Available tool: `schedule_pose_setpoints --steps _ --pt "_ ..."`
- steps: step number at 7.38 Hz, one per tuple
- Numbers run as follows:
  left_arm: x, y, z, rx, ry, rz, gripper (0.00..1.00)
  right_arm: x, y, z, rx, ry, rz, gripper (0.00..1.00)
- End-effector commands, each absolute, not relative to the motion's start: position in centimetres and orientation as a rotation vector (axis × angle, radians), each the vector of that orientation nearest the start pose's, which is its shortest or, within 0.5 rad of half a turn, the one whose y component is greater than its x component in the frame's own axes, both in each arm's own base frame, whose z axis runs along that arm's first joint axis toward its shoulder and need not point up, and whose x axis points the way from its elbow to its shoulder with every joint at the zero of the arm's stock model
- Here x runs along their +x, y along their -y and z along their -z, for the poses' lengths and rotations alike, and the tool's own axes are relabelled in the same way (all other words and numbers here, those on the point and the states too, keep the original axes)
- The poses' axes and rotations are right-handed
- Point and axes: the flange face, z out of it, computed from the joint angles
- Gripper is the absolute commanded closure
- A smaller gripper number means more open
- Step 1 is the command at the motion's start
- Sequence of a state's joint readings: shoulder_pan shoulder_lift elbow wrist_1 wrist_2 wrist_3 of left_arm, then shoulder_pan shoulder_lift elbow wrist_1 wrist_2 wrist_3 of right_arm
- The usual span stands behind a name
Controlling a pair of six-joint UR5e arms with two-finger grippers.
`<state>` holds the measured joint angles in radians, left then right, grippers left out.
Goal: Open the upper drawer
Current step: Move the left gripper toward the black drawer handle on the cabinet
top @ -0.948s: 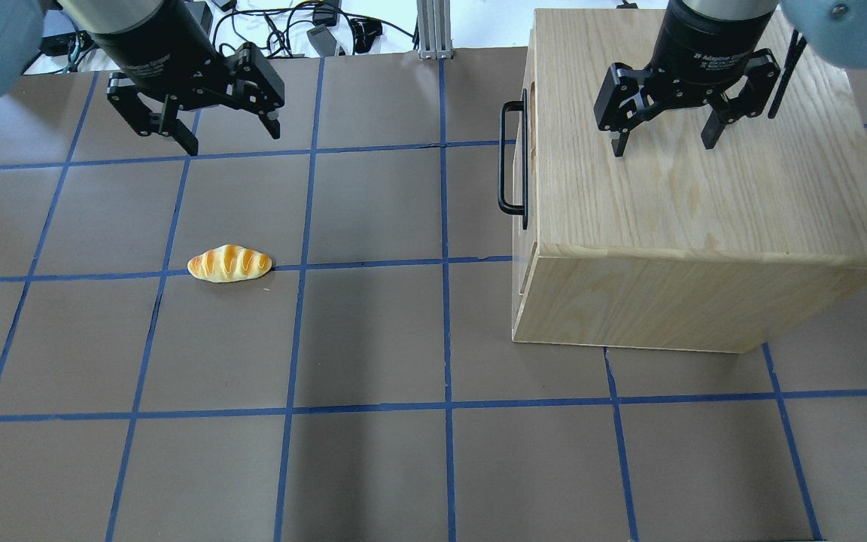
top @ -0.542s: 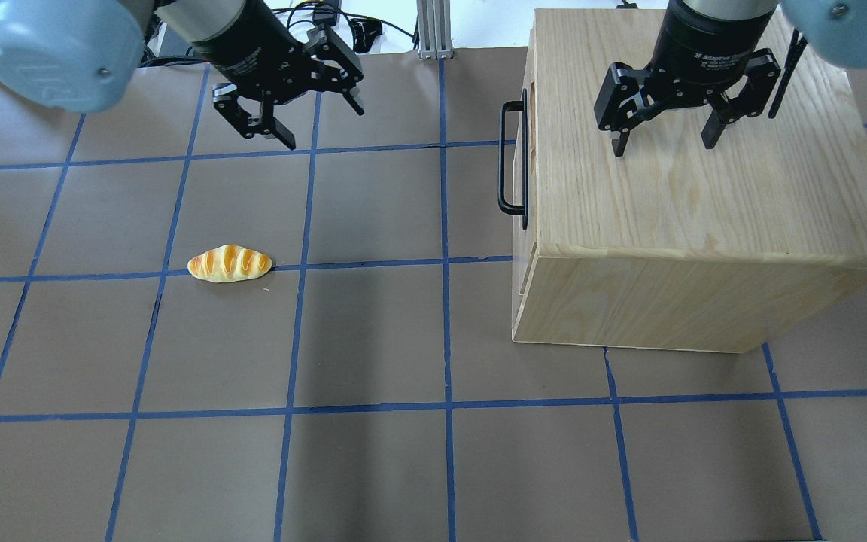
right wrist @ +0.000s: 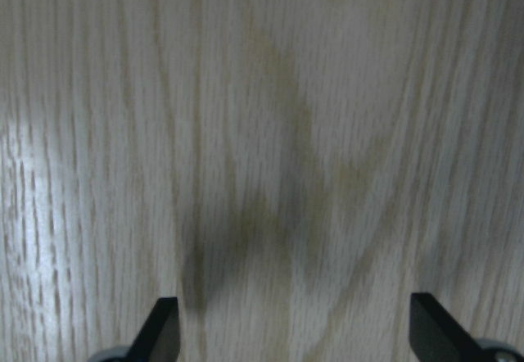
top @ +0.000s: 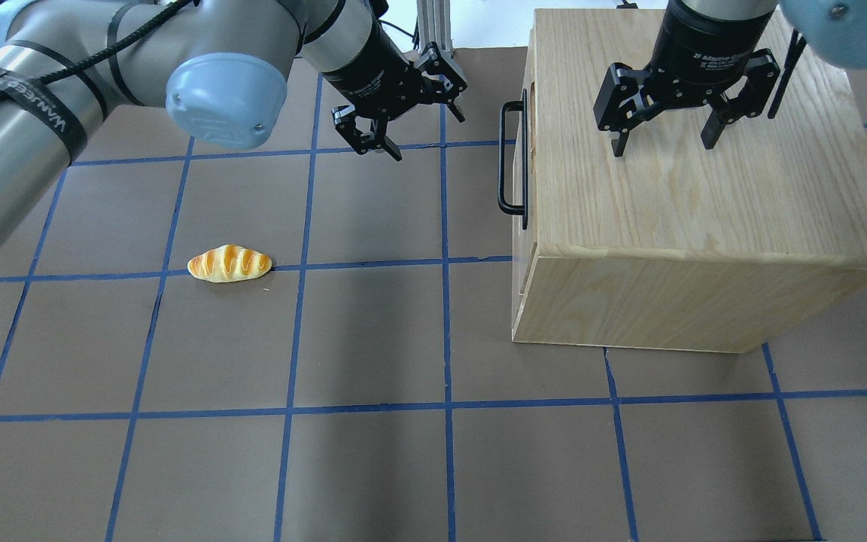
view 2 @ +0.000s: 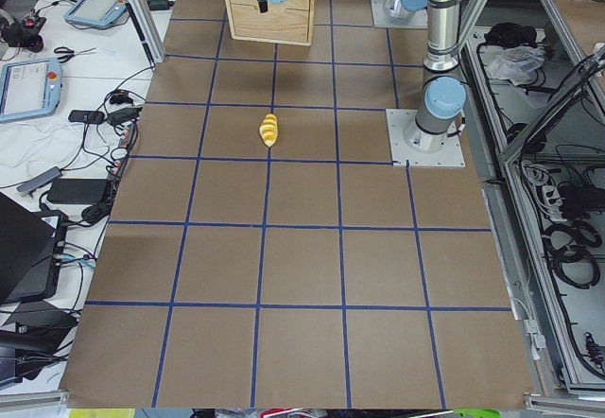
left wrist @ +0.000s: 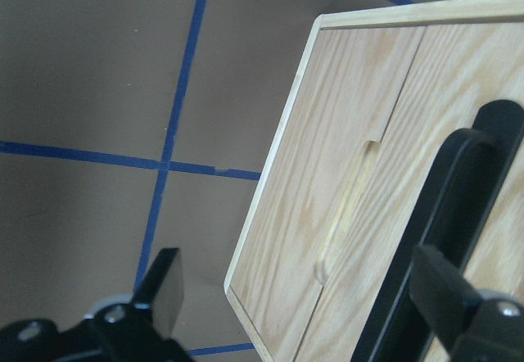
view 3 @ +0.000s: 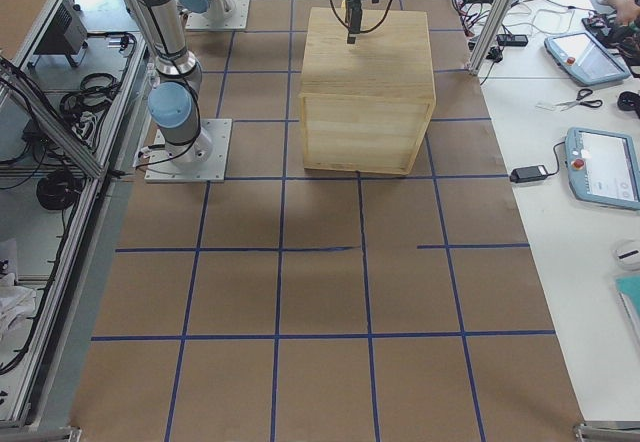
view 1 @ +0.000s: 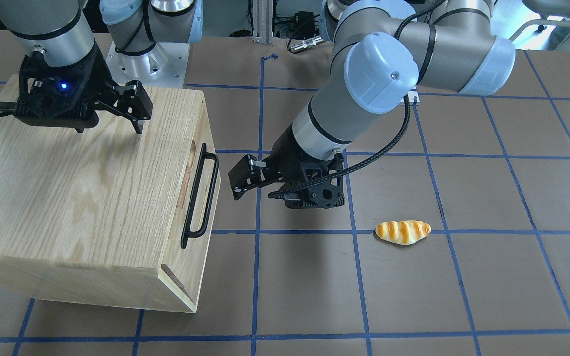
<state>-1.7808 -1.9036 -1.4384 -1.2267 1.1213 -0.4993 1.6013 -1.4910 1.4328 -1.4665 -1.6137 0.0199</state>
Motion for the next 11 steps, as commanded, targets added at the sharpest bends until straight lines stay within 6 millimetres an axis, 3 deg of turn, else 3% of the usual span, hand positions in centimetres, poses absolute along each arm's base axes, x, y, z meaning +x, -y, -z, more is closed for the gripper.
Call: schedule_pose_setpoints --steps 1,4,6,10,11 --pt "-33.1 57.6 -40.2 -0.422 -3.600 -0.082 0.00 14.5 51.6 -50.5 -0.019 -3.185 -0.072 0.00" --pt "-33.8 57.2 -39.6 -0.382 -3.603 -0.090 0.00 14.5 51.6 -50.5 -0.021 -3.185 -0.072 0.00" --pt "-34.4 57.4 -37.8 -0.361 -3.606 -0.113 0.00 14.5 51.6 -50.4 -0.019 -3.185 -0.074 0.00" --pt "-35.0 57.3 -38.2 -0.221 -3.631 -0.036 0.00 14.5 51.6 -50.5 -0.019 -3.185 -0.072 0.00" --pt "-35.0 57.3 -38.0 -0.108 -3.634 -0.011 0.00 14.4 51.6 -50.4 -0.016 -3.185 -0.074 0.00"
